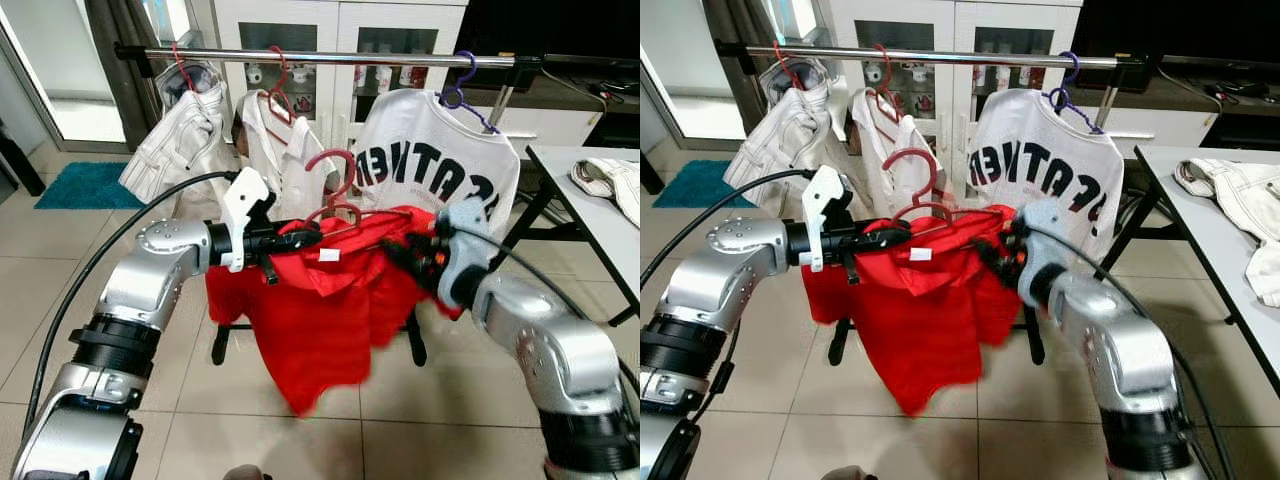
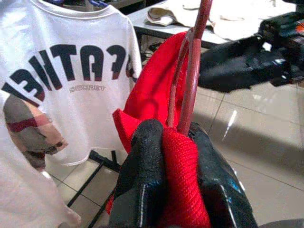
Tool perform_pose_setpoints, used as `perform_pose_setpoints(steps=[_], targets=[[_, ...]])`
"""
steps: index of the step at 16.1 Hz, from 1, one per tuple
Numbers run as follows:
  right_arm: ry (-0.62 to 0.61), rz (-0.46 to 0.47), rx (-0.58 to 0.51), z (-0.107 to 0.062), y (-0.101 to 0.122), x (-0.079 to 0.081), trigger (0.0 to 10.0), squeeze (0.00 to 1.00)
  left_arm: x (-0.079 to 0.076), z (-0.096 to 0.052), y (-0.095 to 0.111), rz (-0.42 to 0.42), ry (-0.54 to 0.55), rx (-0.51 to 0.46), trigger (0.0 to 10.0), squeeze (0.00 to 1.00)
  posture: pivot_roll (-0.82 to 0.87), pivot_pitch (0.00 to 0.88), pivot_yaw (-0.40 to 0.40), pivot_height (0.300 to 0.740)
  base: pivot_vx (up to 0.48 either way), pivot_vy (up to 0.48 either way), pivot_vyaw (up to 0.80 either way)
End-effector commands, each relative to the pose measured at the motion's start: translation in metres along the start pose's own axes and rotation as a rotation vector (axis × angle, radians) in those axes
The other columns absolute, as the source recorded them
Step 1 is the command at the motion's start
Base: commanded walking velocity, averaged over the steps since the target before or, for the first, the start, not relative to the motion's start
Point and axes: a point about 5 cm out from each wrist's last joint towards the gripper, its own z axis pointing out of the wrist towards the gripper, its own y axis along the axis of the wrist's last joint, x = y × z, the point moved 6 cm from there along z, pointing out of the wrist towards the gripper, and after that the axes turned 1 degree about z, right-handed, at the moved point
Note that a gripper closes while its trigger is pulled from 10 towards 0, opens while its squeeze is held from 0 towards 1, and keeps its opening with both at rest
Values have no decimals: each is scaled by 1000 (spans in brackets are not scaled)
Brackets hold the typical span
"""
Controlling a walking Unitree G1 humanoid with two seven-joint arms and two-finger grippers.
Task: Hang hanger
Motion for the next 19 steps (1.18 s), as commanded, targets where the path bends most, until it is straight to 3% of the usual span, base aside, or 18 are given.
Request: perform_pose_setpoints(steps=[1,6,11,12,13,19], targets=[[-52,18,2,0,1,-9,10000,0,-1,-1,6,28,3,-8,0,0,-5,0,4,740,0,0,0],[-165,57,-8,5,3,-23,10000,0,-4,0,7,29,-4,-10,0,0,-6,0,2,740,0,0,0],[-182,79,-23,11,3,-23,10000,0,-7,1,8,32,-21,-12,0,0,-4,0,3,740,0,0,0],[-181,86,-28,11,4,-23,4588,0,-7,1,8,32,-20,-11,0,0,-3,0,2,740,0,0,0],[-176,91,-36,11,5,-22,0,0,-7,1,7,34,-19,-6,0,0,-2,0,3,740,0,0,0],[-152,89,-49,11,6,-19,0,0,-5,0,5,38,-6,6,0,0,-2,0,1,740,0,0,0]])
